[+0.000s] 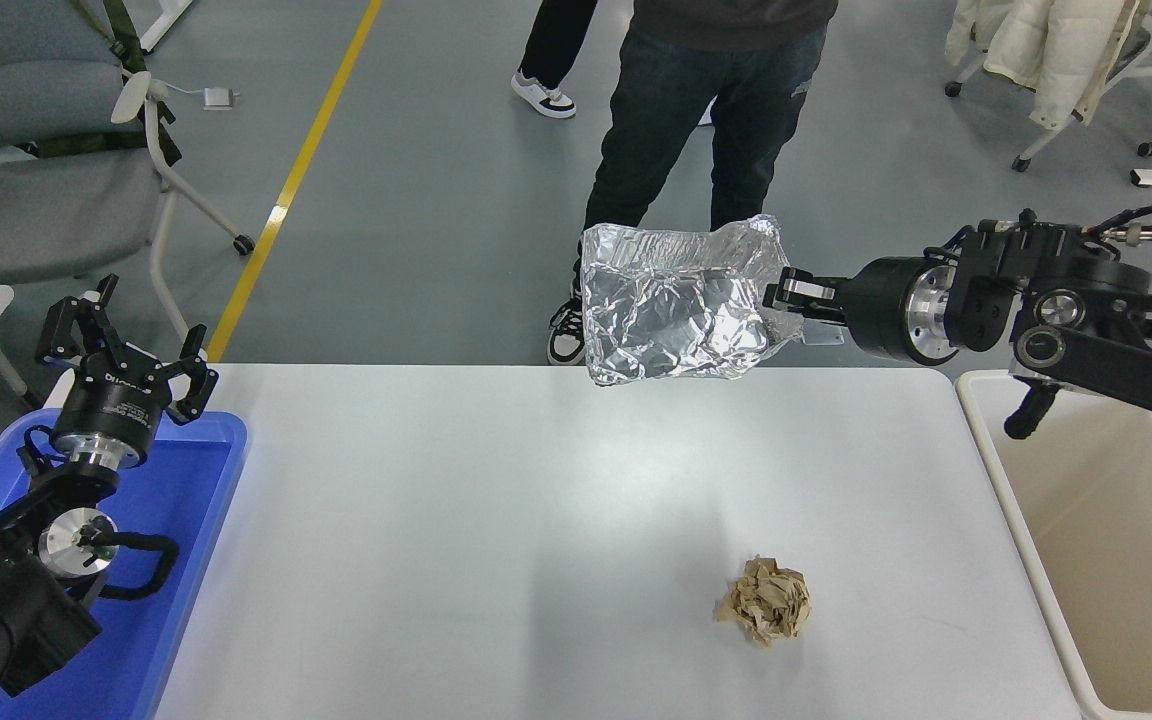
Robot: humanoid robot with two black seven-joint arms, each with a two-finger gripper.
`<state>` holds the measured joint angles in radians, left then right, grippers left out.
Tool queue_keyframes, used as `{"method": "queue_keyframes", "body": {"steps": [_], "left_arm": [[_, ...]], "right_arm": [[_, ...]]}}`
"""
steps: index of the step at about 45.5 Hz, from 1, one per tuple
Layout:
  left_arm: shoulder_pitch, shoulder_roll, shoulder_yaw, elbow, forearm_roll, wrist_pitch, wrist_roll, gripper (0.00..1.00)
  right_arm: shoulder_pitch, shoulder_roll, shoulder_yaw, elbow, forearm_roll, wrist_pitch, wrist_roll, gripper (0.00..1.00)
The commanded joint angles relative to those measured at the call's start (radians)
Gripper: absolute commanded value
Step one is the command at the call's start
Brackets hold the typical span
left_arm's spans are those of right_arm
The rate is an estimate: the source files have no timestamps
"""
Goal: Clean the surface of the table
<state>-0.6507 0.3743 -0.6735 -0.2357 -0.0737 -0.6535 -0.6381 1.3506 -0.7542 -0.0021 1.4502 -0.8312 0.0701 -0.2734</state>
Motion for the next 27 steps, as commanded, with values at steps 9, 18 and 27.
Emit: {"method": "queue_keyframes", "body": {"steps": [9,18,27], "left_arm": [[0.000,0.000,0.000,0.000,0.000,0.000,0.000,1.00],[0.000,0.000,0.000,0.001,0.000,0.002,0.000,1.00],[0.000,0.000,0.000,0.001,0.000,0.003,0.000,1.00]], "right_arm": [[0.016,-0.157,-0.059,0.015,-0.005,0.023,-0.024,0.00],[-0.036,-0.298,-0.059,0.001,-0.043,0.025,-0.010,0.00],[-0.099,-0.457,-0.055,-0.027,-0.043,0.024,0.031,0.00]]}}
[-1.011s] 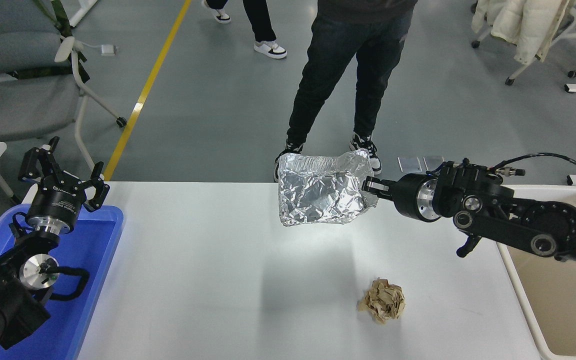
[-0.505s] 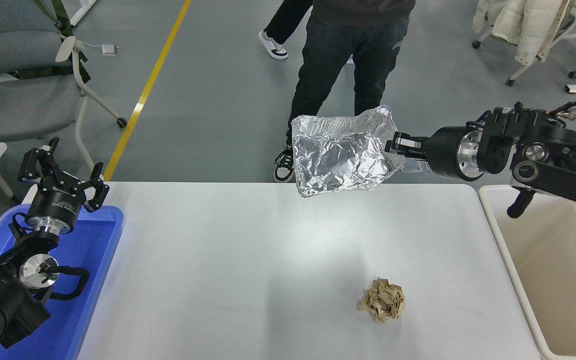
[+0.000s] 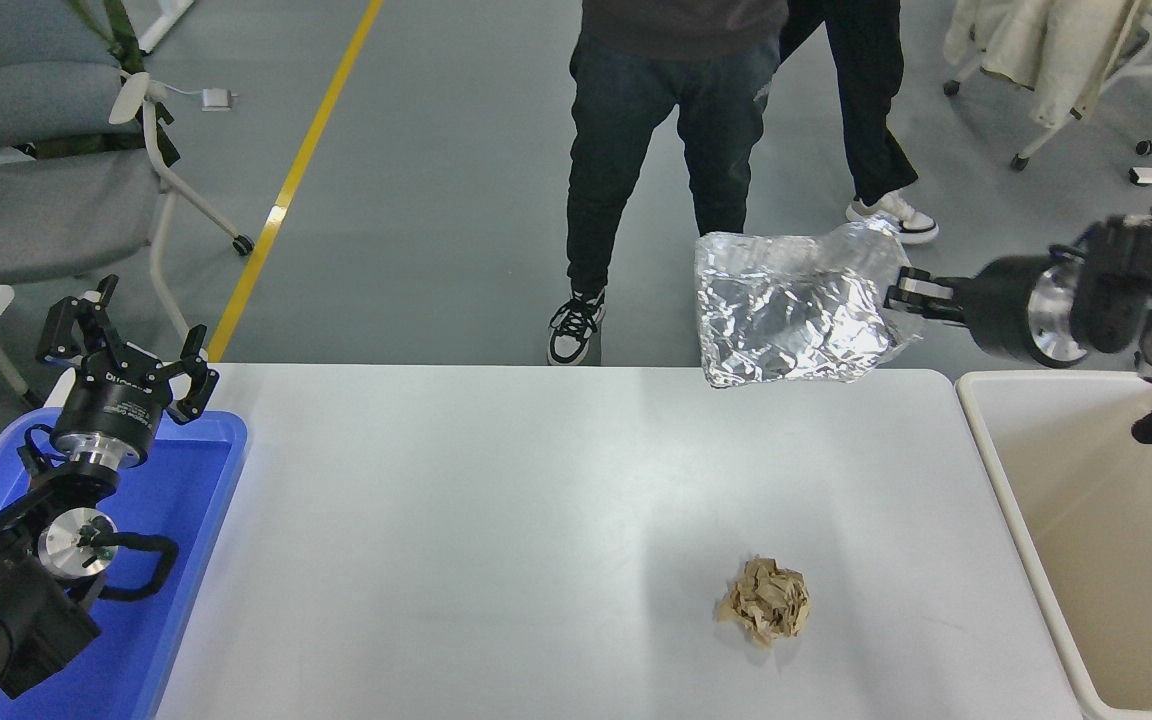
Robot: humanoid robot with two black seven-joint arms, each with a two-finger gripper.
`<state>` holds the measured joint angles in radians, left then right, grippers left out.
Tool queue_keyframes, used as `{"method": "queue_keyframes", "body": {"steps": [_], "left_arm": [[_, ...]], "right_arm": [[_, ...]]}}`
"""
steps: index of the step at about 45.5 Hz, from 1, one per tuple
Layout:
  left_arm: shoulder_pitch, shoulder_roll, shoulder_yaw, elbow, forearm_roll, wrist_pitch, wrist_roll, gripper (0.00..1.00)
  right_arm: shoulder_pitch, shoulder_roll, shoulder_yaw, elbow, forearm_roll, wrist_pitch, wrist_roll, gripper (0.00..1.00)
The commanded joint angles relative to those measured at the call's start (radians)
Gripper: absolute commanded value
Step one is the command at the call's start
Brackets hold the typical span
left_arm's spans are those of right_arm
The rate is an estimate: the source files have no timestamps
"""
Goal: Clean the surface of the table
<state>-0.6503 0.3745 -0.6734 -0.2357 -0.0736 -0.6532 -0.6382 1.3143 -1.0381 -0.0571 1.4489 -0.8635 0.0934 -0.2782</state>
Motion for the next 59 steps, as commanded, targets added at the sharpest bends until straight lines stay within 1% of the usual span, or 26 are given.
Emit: {"method": "queue_keyframes", "body": {"steps": [1,7,9,15,23,28,34,44,45,55,59], "left_arm": [[0.001,0.000,0.000,0.001,0.000,0.003,0.000,1.00],[0.001,0.000,0.000,-0.001,0.000,0.003,0.000,1.00],[0.001,0.000,0.000,0.001,0.000,0.003,0.000,1.00],[0.001,0.000,0.000,-0.001,0.000,0.003,0.000,1.00],[0.001,0.001,0.000,0.001,0.000,0.006,0.000,1.00],[0.001,0.000,0.000,0.001,0.000,0.006,0.000,1.00],[0.001,0.000,0.000,0.001,0.000,0.006,0.000,1.00],[0.001,0.000,0.000,0.001,0.000,0.006,0.000,1.00],[0.001,0.000,0.000,0.001,0.000,0.006,0.000,1.00],[0.001,0.000,0.000,-0.001,0.000,0.004,0.000,1.00],[0.001,0.000,0.000,0.001,0.000,0.004,0.000,1.00]], "right_arm": [[-0.070,-0.187,0.002,-0.034,-0.011,0.000,0.042,0.00],[-0.102,-0.252,0.003,-0.085,0.004,-0.008,0.077,0.00],[-0.122,-0.282,-0.001,-0.122,0.006,-0.009,0.109,0.00],[-0.216,-0.264,0.003,-0.263,0.024,-0.021,0.175,0.00],[-0.371,-0.157,0.014,-0.464,0.179,-0.089,0.249,0.00],[-0.438,-0.094,0.019,-0.568,0.239,-0.095,0.300,0.00],[-0.526,0.012,0.028,-0.732,0.284,-0.095,0.329,0.00],[-0.618,0.174,0.039,-1.019,0.325,-0.078,0.395,0.00],[-0.632,0.206,0.036,-1.066,0.327,-0.077,0.407,0.00],[-0.685,0.374,0.025,-1.320,0.377,-0.060,0.383,0.00],[-0.718,0.444,0.028,-1.384,0.414,-0.061,0.381,0.00]]}}
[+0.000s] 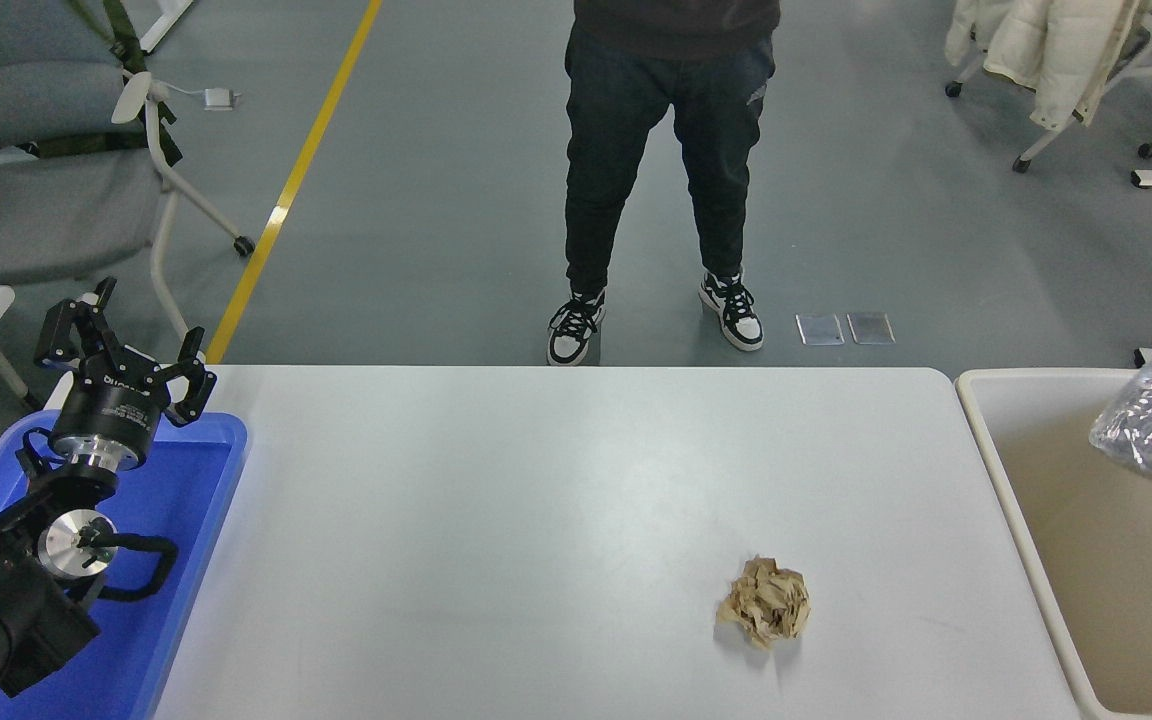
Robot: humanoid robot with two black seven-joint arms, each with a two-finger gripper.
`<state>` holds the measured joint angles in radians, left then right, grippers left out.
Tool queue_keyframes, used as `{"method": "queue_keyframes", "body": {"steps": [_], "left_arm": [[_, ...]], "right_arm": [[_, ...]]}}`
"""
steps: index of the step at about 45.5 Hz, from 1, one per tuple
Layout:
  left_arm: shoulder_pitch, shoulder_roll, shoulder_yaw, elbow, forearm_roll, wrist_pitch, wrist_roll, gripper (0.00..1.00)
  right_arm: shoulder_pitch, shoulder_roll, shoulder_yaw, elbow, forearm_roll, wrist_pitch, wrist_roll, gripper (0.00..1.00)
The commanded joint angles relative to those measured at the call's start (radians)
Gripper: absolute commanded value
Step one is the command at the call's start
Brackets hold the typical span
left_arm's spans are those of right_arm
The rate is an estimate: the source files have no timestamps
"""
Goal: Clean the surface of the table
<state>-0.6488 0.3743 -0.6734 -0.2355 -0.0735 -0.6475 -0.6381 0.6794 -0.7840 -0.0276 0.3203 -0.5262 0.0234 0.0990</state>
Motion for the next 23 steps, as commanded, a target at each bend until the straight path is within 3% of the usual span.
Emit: {"method": "queue_keyframes", "body": {"steps": [1,23], "left_arm": [[0.000,0.000,0.000,0.001,0.000,-0.001,0.000,1.00],[0.000,0.000,0.000,-0.001,0.000,-0.001,0.000,1.00]], "right_arm": [[-0.086,0.201,-0.002,-0.266,0.084,0.009,0.002,0.00],[-0.092,0.344,0.012,-0.343,0.219,-0.051,-0.087,0.00]]}}
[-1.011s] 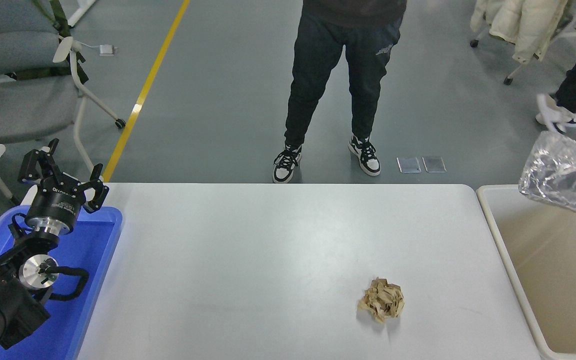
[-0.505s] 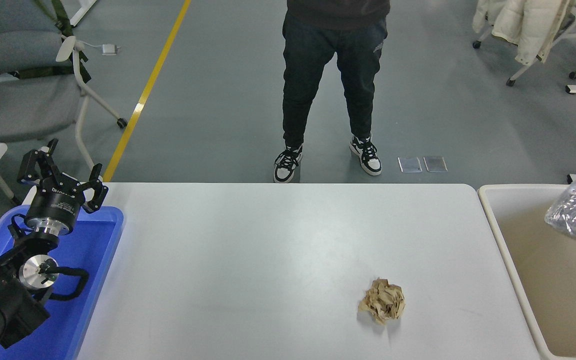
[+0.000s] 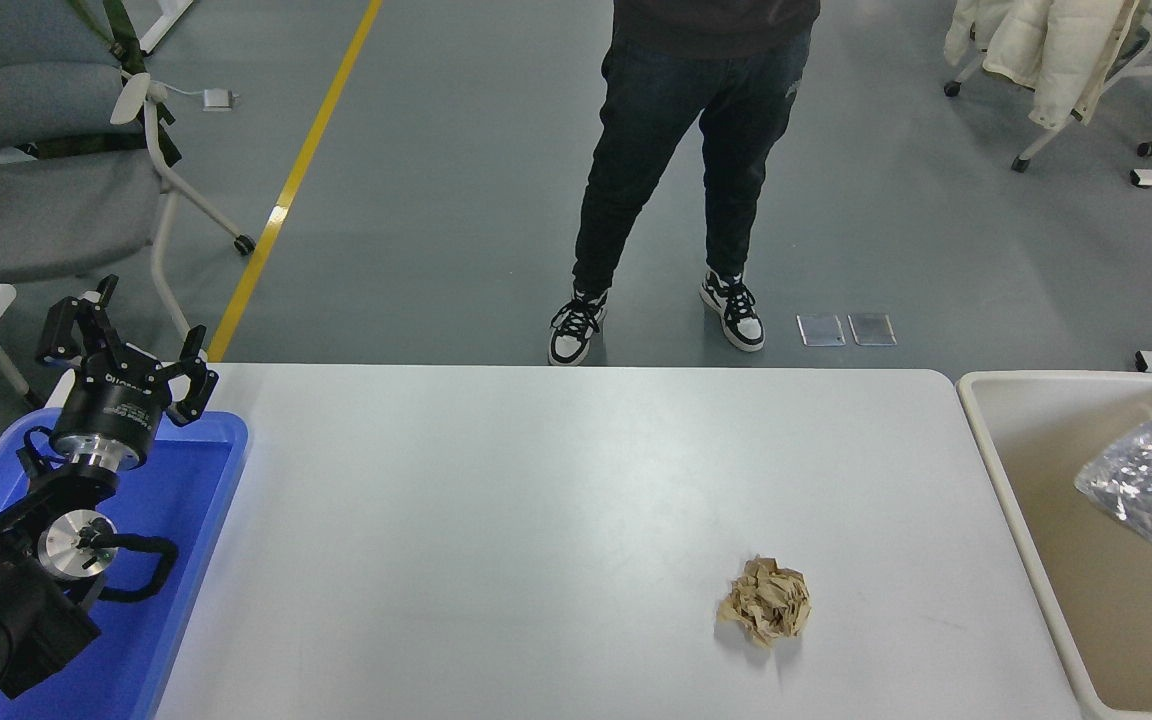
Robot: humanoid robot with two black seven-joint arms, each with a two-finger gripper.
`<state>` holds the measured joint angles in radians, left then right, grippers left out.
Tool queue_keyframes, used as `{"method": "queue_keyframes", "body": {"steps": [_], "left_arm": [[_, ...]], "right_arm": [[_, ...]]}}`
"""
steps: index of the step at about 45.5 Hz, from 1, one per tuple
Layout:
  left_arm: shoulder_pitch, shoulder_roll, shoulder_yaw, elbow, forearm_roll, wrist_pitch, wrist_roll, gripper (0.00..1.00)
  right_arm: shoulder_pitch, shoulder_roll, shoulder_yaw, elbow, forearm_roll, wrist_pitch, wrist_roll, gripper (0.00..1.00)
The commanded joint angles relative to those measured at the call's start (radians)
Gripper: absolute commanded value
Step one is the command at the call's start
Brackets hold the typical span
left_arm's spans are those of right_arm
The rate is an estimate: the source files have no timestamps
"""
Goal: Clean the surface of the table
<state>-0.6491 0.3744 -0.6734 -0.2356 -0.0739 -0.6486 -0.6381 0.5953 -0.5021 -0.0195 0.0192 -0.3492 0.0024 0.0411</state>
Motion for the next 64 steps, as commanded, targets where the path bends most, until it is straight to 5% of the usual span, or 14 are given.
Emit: {"method": "queue_keyframes", "body": {"steps": [1,16,17,20,24,43,56,64], "left_arm": [[0.000,0.000,0.000,0.001,0.000,0.000,0.000,1.00],[-0.001,0.000,0.000,-0.001,0.000,0.000,0.000,1.00],[-0.001,0.000,0.000,0.001,0.000,0.000,0.000,1.00],[-0.001,0.000,0.000,-0.001,0.000,0.000,0.000,1.00],[0.000,0.000,0.000,-0.001,0.000,0.000,0.000,1.00],[-0.001,0.000,0.000,-0.001,-0.001,0.000,0.000,1.00],[-0.001,0.000,0.000,-0.001,0.000,0.000,0.000,1.00],[0.000,0.000,0.000,0.001,0.000,0.000,0.000,1.00]], "right_arm": [[-0.006,0.062,0.004,-0.042,0.042,-0.032,-0.030,0.00],[0.001,0.060,0.004,-0.042,0.042,-0.038,-0.032,0.00],[0.001,0.059,0.004,-0.042,0.042,-0.042,-0.032,0.08],[0.001,0.054,0.004,-0.042,0.042,-0.052,-0.032,0.66],[0.003,0.050,0.004,-0.042,0.042,-0.050,-0.032,1.00],[0.044,0.033,0.038,-0.044,0.059,-0.071,-0.023,1.00],[0.106,-0.009,0.406,-0.028,0.280,-0.064,-0.021,1.00],[0.077,-0.107,0.663,0.209,0.279,-0.055,-0.020,1.00]]}}
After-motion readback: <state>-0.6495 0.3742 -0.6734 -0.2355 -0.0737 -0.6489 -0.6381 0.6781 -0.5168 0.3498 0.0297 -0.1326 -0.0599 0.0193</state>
